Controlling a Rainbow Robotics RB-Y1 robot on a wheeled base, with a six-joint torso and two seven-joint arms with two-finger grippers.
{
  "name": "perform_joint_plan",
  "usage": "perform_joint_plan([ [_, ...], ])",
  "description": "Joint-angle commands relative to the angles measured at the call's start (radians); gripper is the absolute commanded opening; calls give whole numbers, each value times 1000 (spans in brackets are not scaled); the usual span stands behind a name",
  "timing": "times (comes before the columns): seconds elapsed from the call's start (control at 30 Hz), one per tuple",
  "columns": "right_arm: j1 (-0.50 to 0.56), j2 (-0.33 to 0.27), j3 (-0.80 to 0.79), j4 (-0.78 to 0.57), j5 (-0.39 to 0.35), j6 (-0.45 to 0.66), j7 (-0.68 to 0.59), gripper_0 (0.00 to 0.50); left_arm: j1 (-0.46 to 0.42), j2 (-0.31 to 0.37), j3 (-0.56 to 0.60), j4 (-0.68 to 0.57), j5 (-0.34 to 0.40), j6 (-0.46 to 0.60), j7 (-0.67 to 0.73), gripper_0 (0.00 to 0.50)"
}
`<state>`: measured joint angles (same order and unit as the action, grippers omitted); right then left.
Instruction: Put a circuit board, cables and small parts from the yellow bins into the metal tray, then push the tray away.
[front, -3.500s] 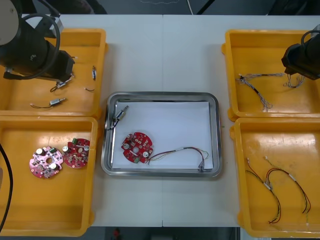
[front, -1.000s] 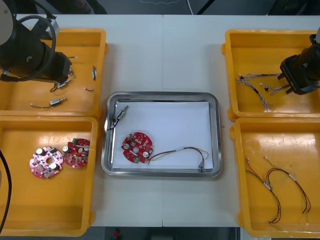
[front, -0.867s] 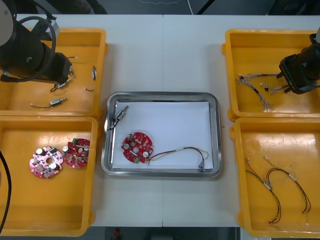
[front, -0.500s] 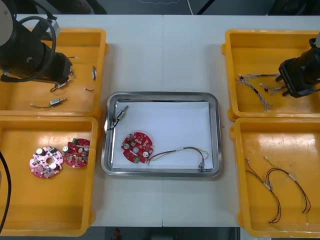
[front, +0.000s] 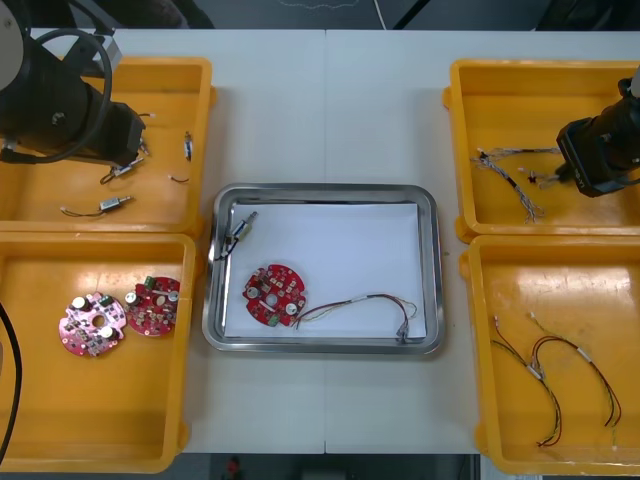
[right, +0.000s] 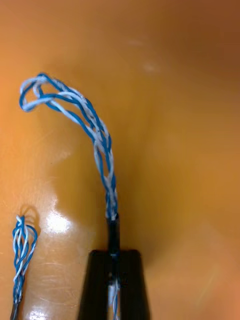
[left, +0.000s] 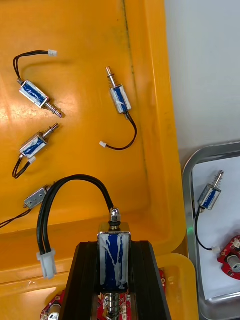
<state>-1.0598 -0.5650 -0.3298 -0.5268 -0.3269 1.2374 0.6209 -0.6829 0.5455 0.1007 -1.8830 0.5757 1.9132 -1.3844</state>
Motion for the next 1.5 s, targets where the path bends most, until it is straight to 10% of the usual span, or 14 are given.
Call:
perform_joint_plan([
  [0.03,21,-3,18,-22,-3,-6,-12,0,5,8,36,-42,10,7,76,0],
  [0.87,73,-13,6,-780,63,682,129,0,5,8,50,-45,20,7,74,0],
  [1.5,282,-50,201,-1414,-313,682,385,0,6,8,56,-44,23,7,57,0],
])
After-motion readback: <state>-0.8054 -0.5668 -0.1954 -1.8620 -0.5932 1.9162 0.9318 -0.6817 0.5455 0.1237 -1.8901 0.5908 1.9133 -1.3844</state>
